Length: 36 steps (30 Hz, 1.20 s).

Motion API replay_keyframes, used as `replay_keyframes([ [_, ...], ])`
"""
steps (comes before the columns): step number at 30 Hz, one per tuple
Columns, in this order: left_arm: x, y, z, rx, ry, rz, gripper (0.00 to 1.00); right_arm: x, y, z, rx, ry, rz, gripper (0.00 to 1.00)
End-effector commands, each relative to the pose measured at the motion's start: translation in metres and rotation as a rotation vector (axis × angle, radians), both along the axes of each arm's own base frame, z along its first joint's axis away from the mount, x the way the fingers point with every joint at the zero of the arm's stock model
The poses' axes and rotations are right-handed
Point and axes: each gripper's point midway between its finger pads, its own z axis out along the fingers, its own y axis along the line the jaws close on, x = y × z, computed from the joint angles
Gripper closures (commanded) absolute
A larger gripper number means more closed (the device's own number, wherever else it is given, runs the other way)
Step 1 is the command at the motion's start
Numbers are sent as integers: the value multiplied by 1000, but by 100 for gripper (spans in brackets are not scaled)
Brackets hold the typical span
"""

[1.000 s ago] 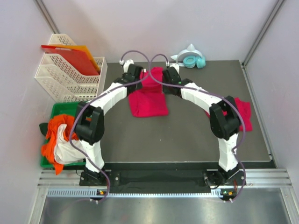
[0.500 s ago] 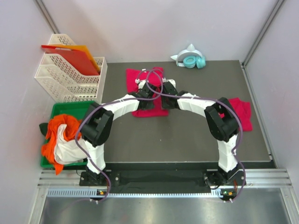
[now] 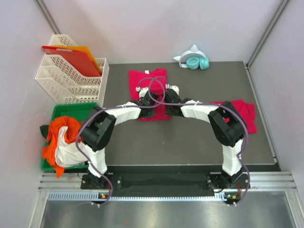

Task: Fold and stack the t-shirts
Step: Fold the folded rectangular tshirt in 1/3 of the way

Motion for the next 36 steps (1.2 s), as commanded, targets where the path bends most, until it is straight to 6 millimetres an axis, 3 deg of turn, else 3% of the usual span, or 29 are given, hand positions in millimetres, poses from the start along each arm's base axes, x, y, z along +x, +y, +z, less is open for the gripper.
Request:
replay_keyframes([
  [1,-60,6,-37,63,156,-51,100,-50,-1,-20,-36,122,49,100],
  [8,-95,3,-31,67,162,-81,100,-86,-15,-20,-70,141,61,100],
  [16,-162,-4,-11,80,171,-159,100,-134,-34,-21,-89,171,63,100],
  [23,-203,13,-4,92,178,-175,100,-176,-37,-16,-76,193,85,100],
  [27,-195,16,9,97,122,-169,99,-164,-32,0,-95,150,92,100],
  [29,-179,10,30,96,45,-158,96,-147,-23,24,-99,87,99,98],
  [34,-150,3,76,122,-83,-140,90,-108,4,94,-48,-67,114,76],
  [36,-140,-6,98,78,-143,-126,88,-98,12,111,-31,-100,126,72],
])
